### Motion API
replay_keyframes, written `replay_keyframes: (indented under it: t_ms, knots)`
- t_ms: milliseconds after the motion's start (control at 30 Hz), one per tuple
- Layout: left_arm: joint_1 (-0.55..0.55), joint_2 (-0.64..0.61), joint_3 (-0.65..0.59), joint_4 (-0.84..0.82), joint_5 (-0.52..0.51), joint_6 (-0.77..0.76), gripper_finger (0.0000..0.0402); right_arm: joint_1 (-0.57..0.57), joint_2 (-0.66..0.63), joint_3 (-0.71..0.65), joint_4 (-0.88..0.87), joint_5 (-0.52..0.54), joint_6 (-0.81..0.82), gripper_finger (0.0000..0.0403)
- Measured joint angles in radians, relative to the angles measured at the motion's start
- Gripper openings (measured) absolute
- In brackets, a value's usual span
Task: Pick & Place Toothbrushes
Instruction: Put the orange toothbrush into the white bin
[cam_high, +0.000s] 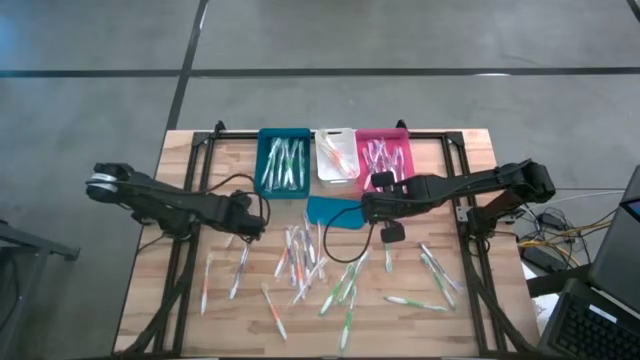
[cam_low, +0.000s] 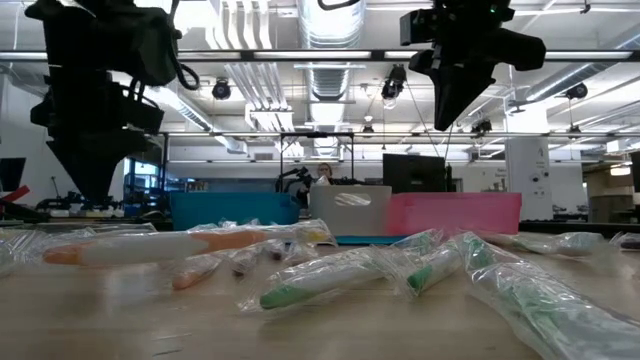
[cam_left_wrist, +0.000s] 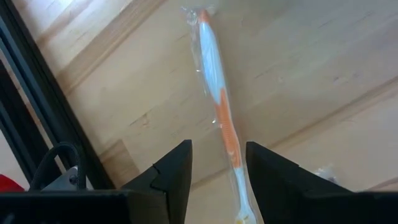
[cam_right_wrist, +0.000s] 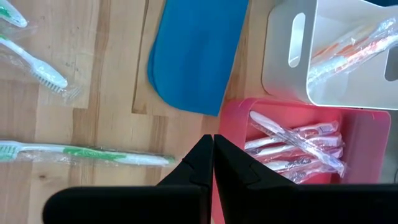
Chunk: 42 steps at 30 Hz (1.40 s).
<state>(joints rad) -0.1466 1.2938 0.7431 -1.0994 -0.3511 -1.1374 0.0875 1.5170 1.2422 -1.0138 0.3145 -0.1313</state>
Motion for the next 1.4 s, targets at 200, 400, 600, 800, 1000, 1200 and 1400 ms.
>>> replay_keyframes:
  t_ms: [200,400,600,800,1000,1200,1400]
  knots:
    - [0.010,0.000,-0.047,0.059,0.025,0.000,0.0155,0.000,0.000,-0.001,0.000,-0.001,0.001,0.0008]
    - [0.012,0.000,-0.128,0.180,0.088,0.001,0.0154,0.000,0.000,-0.001,0.001,-0.001,0.001,0.0008]
    - [0.013,-0.004,-0.201,0.274,0.124,0.000,0.0149,0.000,0.000,-0.001,0.002,-0.001,0.000,0.0008]
    - [0.014,-0.005,-0.219,0.287,0.136,0.007,0.0127,0.000,0.000,-0.001,0.003,-0.001,-0.002,0.0008]
    - [0.014,-0.005,-0.206,0.293,0.145,0.044,0.0082,0.000,0.000,-0.001,0.003,-0.001,-0.002,0.0008]
    - [0.014,-0.004,-0.191,0.290,0.178,0.127,0.0041,0.000,0.000,-0.001,0.002,-0.001,0.000,0.0008]
    - [0.014,-0.003,-0.170,0.280,0.244,0.234,0.0028,0.000,0.000,-0.002,0.001,-0.001,-0.002,0.0008]
